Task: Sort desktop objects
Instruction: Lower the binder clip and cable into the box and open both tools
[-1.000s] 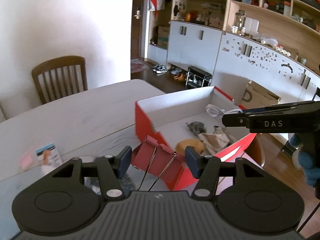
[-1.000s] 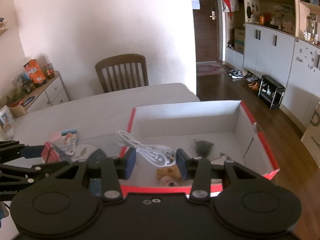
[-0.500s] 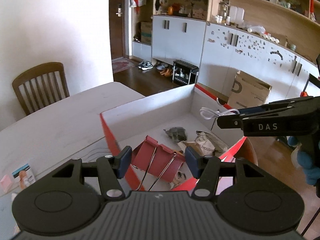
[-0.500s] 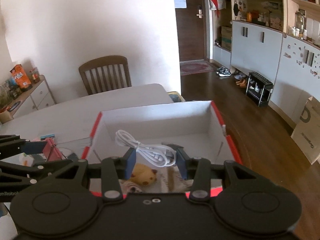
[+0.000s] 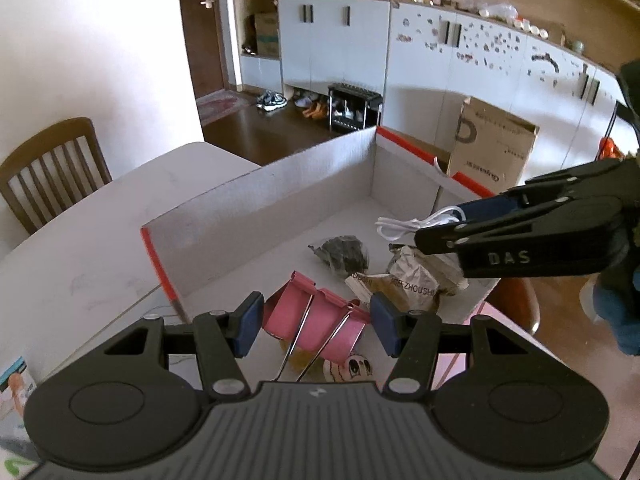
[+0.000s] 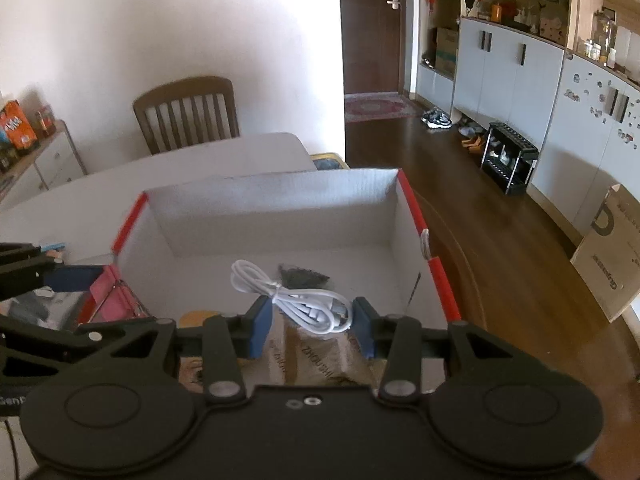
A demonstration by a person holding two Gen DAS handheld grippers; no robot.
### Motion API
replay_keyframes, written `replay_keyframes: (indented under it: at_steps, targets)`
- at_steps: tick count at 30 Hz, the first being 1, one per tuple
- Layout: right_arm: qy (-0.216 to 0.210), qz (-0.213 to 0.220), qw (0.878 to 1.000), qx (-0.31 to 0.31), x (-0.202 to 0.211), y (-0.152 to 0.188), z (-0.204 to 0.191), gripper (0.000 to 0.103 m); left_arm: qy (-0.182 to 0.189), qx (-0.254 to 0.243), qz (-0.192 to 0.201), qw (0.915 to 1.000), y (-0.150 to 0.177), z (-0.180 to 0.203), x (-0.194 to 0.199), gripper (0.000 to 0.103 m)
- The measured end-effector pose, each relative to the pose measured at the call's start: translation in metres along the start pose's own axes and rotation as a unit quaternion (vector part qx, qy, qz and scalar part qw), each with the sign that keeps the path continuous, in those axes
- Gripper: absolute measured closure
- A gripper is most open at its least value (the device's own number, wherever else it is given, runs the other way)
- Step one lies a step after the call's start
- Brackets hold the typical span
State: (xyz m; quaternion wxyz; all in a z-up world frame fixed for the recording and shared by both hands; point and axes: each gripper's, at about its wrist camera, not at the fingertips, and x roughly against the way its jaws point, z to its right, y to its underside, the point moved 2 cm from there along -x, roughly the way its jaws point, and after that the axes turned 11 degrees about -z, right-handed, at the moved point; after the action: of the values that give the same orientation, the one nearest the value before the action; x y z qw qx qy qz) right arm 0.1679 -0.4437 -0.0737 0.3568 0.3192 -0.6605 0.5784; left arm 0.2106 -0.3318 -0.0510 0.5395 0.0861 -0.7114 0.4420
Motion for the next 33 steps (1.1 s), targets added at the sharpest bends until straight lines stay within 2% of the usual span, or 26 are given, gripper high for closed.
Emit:
replay_keyframes:
  at_steps: [8,15,20,33]
  targets:
    - [0.01,-0.026,1.0,0.004,-0.031,-0.006,0.004,0.06,-0.008,-0.019,-0.022,0.9995,-0.004,0.004,-0.023,0.046]
    - [0.012,-0.047,0.999,0.001,-0.051,-0.015,0.009,0.06,-0.014,-0.008,-0.036,0.9992,-0.015,-0.007,-0.037,0.046]
    - [0.011,-0.058,0.998,0.01,-0.056,-0.017,0.007,0.06,-0.02,0.002,-0.049,0.9986,-0.022,-0.017,-0.049,0.046]
    - [0.012,-0.079,0.997,0.019,-0.067,-0.014,0.005,0.06,-0.021,-0.021,-0.077,0.9966,-0.021,-0.012,-0.061,0.046]
